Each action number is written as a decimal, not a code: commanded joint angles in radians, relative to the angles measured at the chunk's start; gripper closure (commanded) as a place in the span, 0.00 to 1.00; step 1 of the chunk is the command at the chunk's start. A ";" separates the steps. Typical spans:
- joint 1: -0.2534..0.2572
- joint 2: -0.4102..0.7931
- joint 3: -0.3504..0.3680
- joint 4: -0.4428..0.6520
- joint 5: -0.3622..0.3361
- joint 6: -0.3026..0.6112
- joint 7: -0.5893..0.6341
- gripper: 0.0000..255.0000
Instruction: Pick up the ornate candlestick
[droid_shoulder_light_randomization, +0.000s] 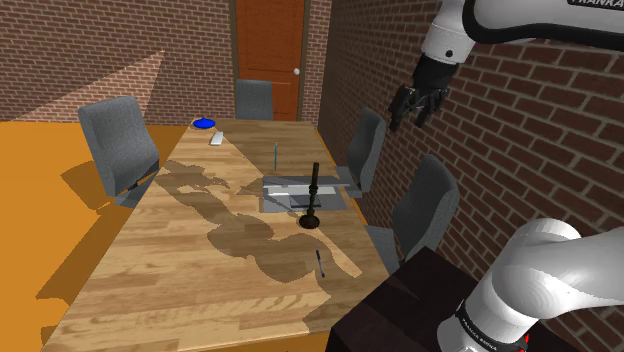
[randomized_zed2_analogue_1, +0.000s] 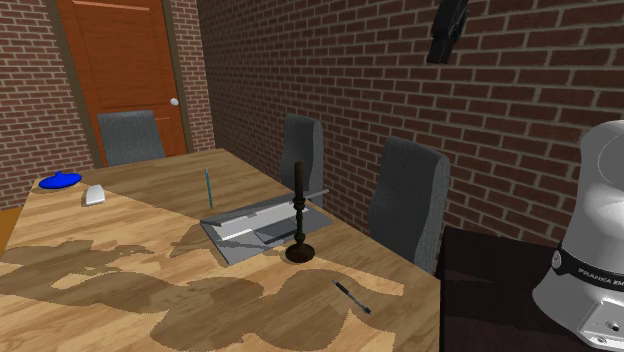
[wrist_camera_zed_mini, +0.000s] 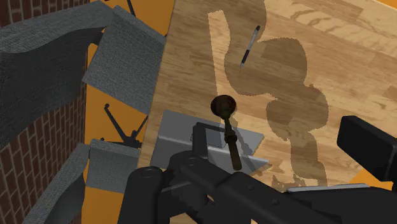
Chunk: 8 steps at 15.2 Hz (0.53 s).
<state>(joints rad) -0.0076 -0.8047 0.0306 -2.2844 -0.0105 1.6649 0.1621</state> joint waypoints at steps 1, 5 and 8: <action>0.000 0.000 0.000 0.000 0.000 0.000 0.000 0.00; -0.009 0.149 -0.016 0.028 0.027 0.075 0.021 0.00; -0.014 0.265 -0.028 0.059 0.050 0.124 0.033 0.00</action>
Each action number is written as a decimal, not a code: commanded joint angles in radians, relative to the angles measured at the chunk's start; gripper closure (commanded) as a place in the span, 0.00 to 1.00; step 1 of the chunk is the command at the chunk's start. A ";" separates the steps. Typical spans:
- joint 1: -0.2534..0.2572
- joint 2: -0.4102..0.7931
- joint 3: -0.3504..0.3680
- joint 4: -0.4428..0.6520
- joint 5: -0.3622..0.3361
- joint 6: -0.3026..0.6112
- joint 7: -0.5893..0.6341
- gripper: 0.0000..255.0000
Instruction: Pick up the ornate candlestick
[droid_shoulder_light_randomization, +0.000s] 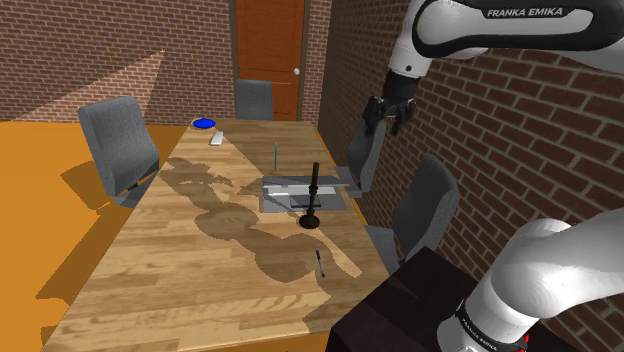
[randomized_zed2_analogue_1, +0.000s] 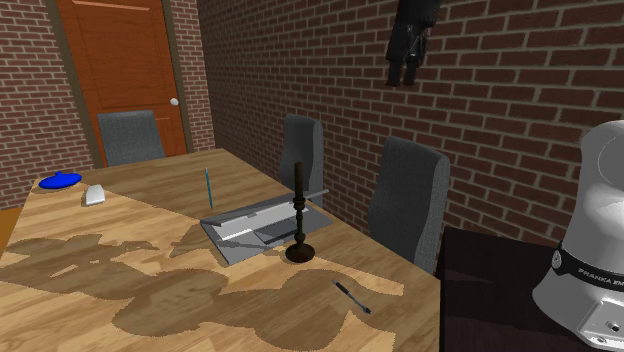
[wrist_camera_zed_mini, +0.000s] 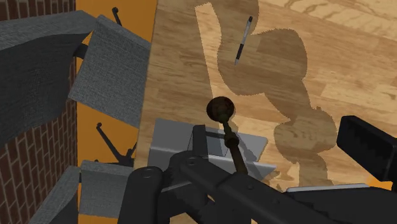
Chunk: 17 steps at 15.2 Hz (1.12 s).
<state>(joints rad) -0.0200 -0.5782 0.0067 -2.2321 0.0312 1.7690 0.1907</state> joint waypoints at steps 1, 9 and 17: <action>-0.003 0.078 -0.008 0.020 0.017 0.034 0.008 0.00; -0.009 0.397 -0.042 0.157 0.097 0.121 0.022 0.00; -0.025 0.723 -0.062 0.358 0.199 0.146 0.021 0.00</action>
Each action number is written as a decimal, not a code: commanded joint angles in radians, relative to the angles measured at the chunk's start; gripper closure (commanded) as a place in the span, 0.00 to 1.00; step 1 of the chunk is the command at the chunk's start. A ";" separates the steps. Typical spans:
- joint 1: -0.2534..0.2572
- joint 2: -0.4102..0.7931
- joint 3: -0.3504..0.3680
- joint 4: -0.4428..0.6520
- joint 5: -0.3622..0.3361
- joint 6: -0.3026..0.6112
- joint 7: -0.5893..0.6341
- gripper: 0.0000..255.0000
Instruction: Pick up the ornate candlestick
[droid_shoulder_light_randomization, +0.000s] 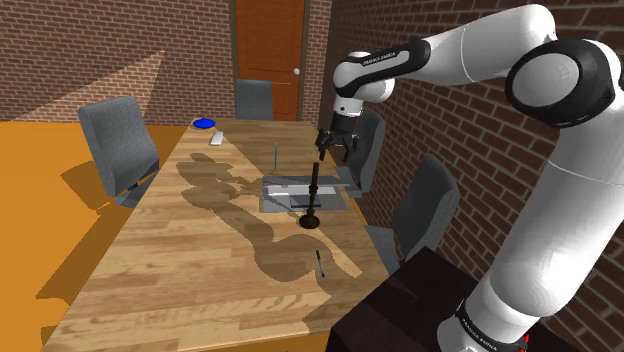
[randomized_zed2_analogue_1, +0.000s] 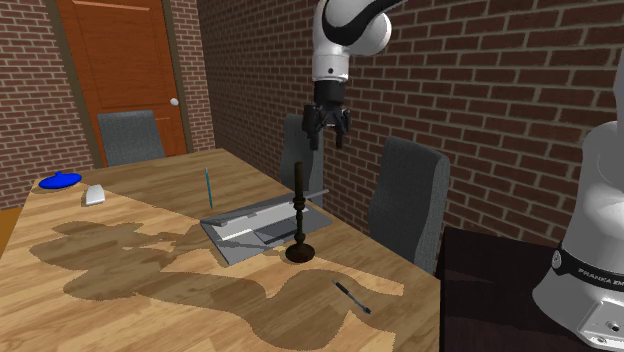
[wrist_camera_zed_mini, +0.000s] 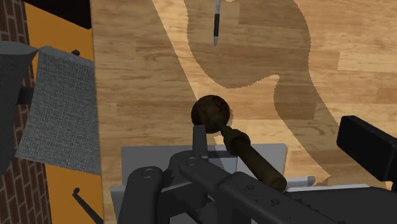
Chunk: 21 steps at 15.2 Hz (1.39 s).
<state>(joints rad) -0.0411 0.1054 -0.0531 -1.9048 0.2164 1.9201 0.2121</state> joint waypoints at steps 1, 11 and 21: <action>-0.007 0.081 -0.003 0.060 0.027 -0.006 0.000 0.00; -0.057 0.512 0.011 0.431 0.144 -0.070 0.030 0.00; -0.058 0.568 0.015 0.415 0.154 -0.003 0.008 0.00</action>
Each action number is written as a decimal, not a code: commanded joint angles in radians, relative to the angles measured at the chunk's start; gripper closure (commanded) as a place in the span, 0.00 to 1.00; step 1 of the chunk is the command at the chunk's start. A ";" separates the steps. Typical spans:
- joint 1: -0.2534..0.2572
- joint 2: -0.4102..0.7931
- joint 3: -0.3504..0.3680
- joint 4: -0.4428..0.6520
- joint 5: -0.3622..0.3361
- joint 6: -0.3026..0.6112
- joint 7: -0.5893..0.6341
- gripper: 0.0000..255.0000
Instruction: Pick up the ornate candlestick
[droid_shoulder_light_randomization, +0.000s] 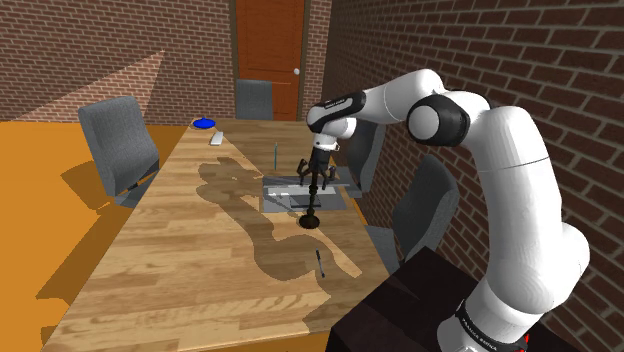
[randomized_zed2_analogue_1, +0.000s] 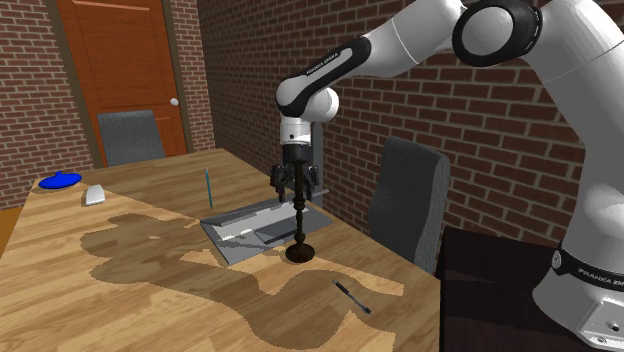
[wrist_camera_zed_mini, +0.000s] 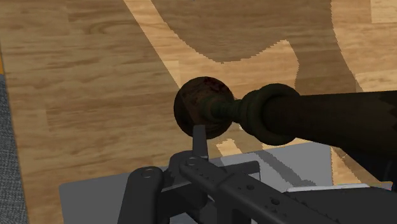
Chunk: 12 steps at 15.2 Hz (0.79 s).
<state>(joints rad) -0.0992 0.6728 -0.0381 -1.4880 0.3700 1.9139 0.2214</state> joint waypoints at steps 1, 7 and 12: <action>0.001 0.001 0.000 -0.002 0.001 0.003 0.000 1.00; 0.001 0.000 0.000 -0.003 0.001 0.004 0.000 1.00; 0.000 -0.013 -0.001 0.002 -0.002 -0.014 0.005 1.00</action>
<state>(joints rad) -0.0979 0.6627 -0.0383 -1.4912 0.3691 1.9082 0.2250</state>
